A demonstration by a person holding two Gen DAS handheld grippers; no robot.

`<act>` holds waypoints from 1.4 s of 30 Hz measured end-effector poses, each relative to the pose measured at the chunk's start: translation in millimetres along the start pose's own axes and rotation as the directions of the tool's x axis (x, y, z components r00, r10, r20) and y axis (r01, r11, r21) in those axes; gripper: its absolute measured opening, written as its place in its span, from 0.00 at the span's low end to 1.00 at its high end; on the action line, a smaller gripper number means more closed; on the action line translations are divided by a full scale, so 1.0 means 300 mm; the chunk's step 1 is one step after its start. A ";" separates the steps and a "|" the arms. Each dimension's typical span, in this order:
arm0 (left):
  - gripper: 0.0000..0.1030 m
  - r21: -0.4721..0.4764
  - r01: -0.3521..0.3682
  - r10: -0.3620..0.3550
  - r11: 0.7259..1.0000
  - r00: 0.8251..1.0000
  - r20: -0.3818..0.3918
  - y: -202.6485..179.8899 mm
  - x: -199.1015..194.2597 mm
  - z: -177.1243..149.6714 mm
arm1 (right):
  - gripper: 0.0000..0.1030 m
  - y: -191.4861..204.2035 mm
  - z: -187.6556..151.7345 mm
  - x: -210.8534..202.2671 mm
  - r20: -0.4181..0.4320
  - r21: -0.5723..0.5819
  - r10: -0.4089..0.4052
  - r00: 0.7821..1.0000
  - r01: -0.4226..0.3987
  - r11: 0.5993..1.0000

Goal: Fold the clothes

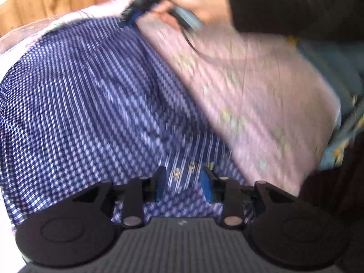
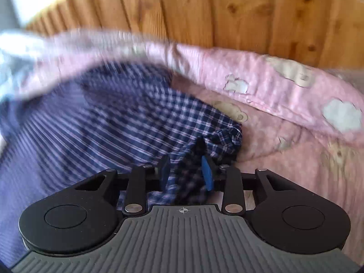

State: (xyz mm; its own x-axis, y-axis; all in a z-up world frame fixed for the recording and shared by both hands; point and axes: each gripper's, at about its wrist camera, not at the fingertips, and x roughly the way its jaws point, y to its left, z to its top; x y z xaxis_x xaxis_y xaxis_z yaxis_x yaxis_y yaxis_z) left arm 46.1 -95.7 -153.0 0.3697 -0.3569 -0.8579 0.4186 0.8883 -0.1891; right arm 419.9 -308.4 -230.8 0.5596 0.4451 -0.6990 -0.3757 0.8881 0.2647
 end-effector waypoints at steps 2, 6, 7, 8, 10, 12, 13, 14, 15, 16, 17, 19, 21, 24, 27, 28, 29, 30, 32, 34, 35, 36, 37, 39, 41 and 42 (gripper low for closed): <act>0.39 -0.043 0.039 -0.036 0.998 0.997 0.063 0.008 0.011 0.027 | 0.40 0.038 -0.096 -0.144 0.044 0.075 0.075 0.996 -0.078 0.994; 0.39 -0.071 0.122 -0.118 0.990 0.991 0.063 0.015 0.132 0.008 | 0.40 0.175 -0.374 -0.315 -0.007 0.099 0.187 0.982 -0.185 0.978; 0.39 -0.065 0.107 -0.106 0.992 0.994 0.022 0.018 0.179 -0.019 | 0.40 0.213 -0.446 -0.333 -0.036 0.082 0.192 0.981 -0.189 0.979; 0.38 -0.057 0.085 -0.087 0.995 0.996 -0.026 0.022 0.227 -0.049 | 0.39 0.250 -0.513 -0.338 -0.065 0.067 0.185 0.981 -0.181 0.981; 0.36 0.005 0.003 -0.003 1.000 0.999 -0.052 0.016 0.267 -0.113 | 0.39 0.300 -0.615 -0.332 -0.118 0.040 0.130 0.984 -0.126 0.991; 0.37 -0.023 0.012 -0.013 1.000 0.999 -0.036 0.020 0.221 -0.140 | 0.39 0.352 -0.666 -0.364 -0.135 -0.016 0.025 0.991 -0.027 1.000; 0.37 -0.043 0.023 -0.024 0.999 0.999 -0.026 0.022 0.193 -0.152 | 0.39 0.386 -0.679 -0.405 -0.110 -0.030 0.004 0.994 -0.007 1.000; 0.37 -0.059 0.035 -0.034 0.998 0.999 0.013 0.023 0.144 -0.171 | 0.39 0.423 -0.689 -0.455 -0.072 -0.037 -0.002 0.997 -0.001 0.999; 0.41 -0.081 0.033 -0.029 0.996 0.998 0.049 0.028 0.094 -0.196 | 0.39 0.460 -0.702 -0.493 -0.042 -0.036 0.008 0.999 -0.010 0.999; 0.44 -0.104 0.028 -0.019 0.994 0.997 0.081 0.034 0.046 -0.224 | 0.39 0.502 -0.719 -0.519 -0.026 -0.041 0.023 0.999 -0.024 0.999; 0.46 -0.134 0.019 -0.005 0.991 0.995 0.102 0.046 0.004 -0.257 | 0.39 0.546 -0.748 -0.530 -0.031 -0.057 0.034 0.999 -0.035 0.998; 0.46 -0.197 -0.008 0.033 0.980 0.992 0.121 0.085 -0.059 -0.350 | 0.44 0.622 -0.833 -0.491 -0.123 -0.089 0.027 0.992 -0.038 0.995; 0.46 -0.287 -0.060 0.098 0.956 0.988 0.120 0.148 -0.109 -0.464 | 0.45 0.689 -0.926 -0.456 -0.165 -0.171 -0.062 0.984 0.033 0.985; 0.47 -0.452 -0.141 0.206 0.881 0.974 0.099 0.284 -0.172 -0.624 | 0.43 0.787 -0.953 -0.522 -0.122 -0.220 -0.161 0.979 0.131 0.967; 0.42 -0.595 -0.162 0.245 0.787 0.968 0.061 0.401 -0.199 -0.765 | 0.53 0.855 -0.961 -0.605 -0.060 -0.178 -0.112 0.992 0.100 0.979; 0.41 -0.629 -0.132 0.230 0.766 0.970 0.077 0.432 -0.211 -0.800 | 0.54 0.859 -0.974 -0.588 -0.110 -0.168 -0.090 0.990 0.071 0.983; 0.41 -0.661 -0.102 0.216 0.743 0.972 0.093 0.462 -0.222 -0.835 | 0.56 0.848 -0.989 -0.545 -0.208 -0.148 -0.064 0.976 0.033 0.988; 0.41 -0.679 -0.089 0.206 0.729 0.974 0.094 0.475 -0.233 -0.846 | 0.54 0.830 -0.999 -0.506 -0.288 -0.132 -0.052 0.956 0.015 0.991; 0.42 -0.674 -0.111 0.211 0.731 0.975 0.068 0.476 -0.261 -0.840 | 0.54 0.815 -0.951 -0.518 -0.295 -0.121 -0.059 0.954 0.024 0.992; 0.47 -0.681 -0.113 0.229 0.724 0.970 0.082 0.490 -0.314 -0.836 | 0.53 0.800 -0.882 -0.550 -0.259 -0.098 -0.060 0.964 0.036 0.995; 0.50 -0.693 -0.107 0.243 0.713 0.965 0.101 0.509 -0.350 -0.834 | 0.58 0.792 -0.845 -0.573 -0.219 -0.084 -0.050 0.974 0.033 0.996; 0.51 -0.712 -0.109 0.267 0.693 0.957 0.113 0.539 -0.388 -0.832 | 0.59 0.791 -0.814 -0.584 -0.196 -0.082 -0.049 0.979 0.033 0.996; 0.52 -0.734 -0.110 0.294 0.670 0.947 0.126 0.580 -0.425 -0.829 | 0.59 0.792 -0.786 -0.590 -0.180 -0.084 -0.051 0.982 0.036 0.996; 0.58 -0.786 -0.085 0.346 0.613 0.922 0.171 0.697 -0.502 -0.820 | 0.59 0.805 -0.733 -0.570 -0.170 -0.089 -0.050 0.984 0.036 0.995; 0.62 -0.849 -0.032 0.400 0.528 0.891 0.215 0.861 -0.571 -0.808 | 0.59 0.841 -0.698 -0.550 -0.174 -0.099 -0.052 0.983 0.035 0.994; 0.65 -0.876 -0.001 0.428 0.483 0.873 0.234 0.946 -0.606 -0.802 | 0.59 0.873 -0.689 -0.546 -0.175 -0.102 -0.049 0.983 0.031 0.994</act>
State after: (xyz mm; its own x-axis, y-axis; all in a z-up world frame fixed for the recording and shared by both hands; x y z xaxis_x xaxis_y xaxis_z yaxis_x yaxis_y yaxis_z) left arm -101.8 290.7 -165.7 0.6961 0.0006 -0.7179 -0.5251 0.6824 -0.5085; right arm 77.1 -172.3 -184.2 0.4393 0.3741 -0.8167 -0.4310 0.8855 0.1738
